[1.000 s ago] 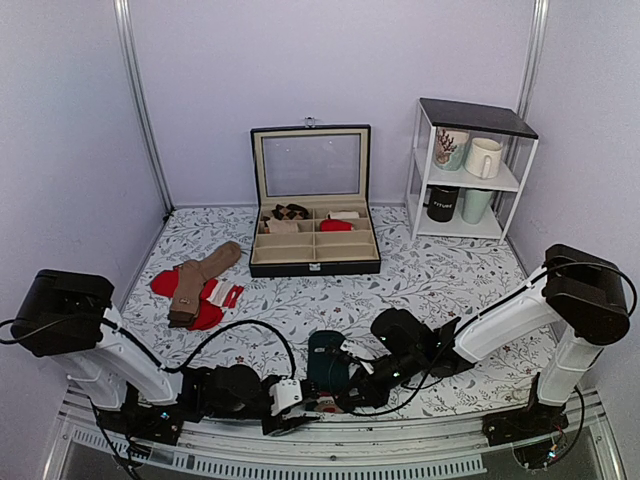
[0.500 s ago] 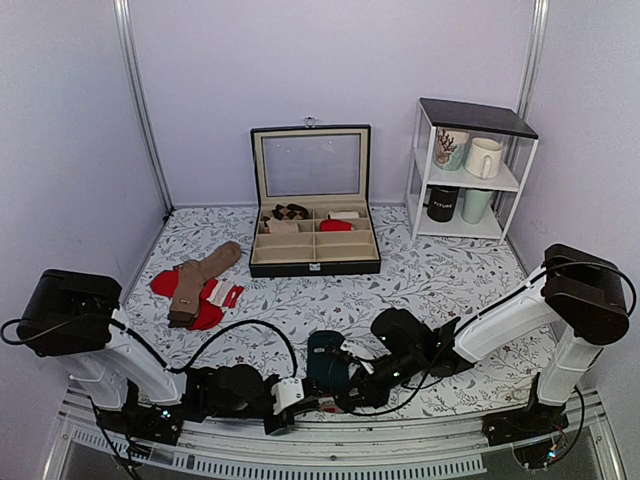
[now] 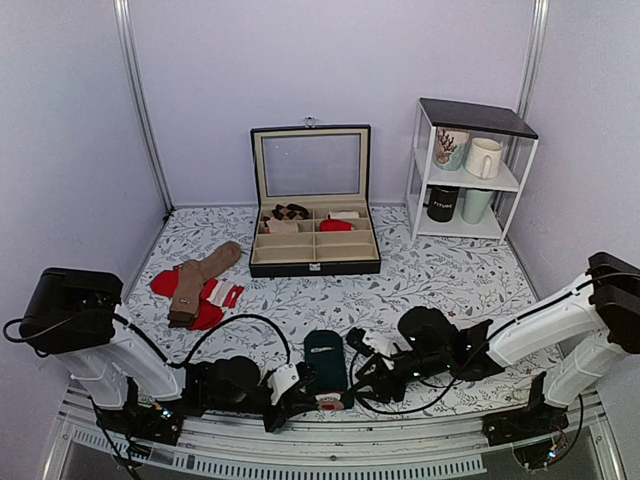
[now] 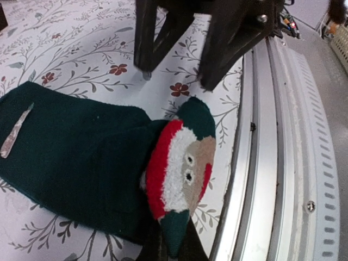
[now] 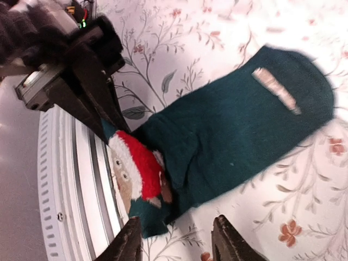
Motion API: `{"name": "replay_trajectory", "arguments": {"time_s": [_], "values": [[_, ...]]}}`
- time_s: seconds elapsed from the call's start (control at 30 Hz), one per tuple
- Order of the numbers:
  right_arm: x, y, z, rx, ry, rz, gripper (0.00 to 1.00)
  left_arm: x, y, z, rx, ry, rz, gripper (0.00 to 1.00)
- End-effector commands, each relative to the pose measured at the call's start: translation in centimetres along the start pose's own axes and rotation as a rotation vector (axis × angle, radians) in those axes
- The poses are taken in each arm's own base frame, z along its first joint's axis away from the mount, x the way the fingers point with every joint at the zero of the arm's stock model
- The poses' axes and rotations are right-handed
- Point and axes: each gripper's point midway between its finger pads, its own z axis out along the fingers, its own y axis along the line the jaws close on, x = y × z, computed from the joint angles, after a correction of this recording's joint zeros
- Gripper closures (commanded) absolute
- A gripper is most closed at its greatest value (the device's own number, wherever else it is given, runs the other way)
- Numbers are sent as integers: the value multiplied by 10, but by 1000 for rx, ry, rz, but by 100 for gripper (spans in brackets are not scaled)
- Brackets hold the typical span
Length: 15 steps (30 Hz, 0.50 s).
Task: Roll the socks
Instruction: Roll the sock at the center of the board.
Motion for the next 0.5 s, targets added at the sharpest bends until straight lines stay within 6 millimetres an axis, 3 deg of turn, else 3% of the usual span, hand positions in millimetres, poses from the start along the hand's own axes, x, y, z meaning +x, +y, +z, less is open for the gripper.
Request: {"name": "replay_trajectory", "arguments": {"time_s": [0.0,0.1,0.23,0.33,0.47], "values": [[-39,22,-31,56,-275,-317,48,59,10,-9,-19,211,-119,100],[-36,40,-25,64,-282,-475,45,65,10,-10,-13,229,-152,100],[-16,52,0,63,-188,-559,44,72,11,-9,-9,249,-171,100],[-7,50,15,101,-140,-587,44,76,10,-9,-4,262,-175,100],[-7,32,19,195,-137,-580,44,77,10,-9,2,267,-177,100]]}}
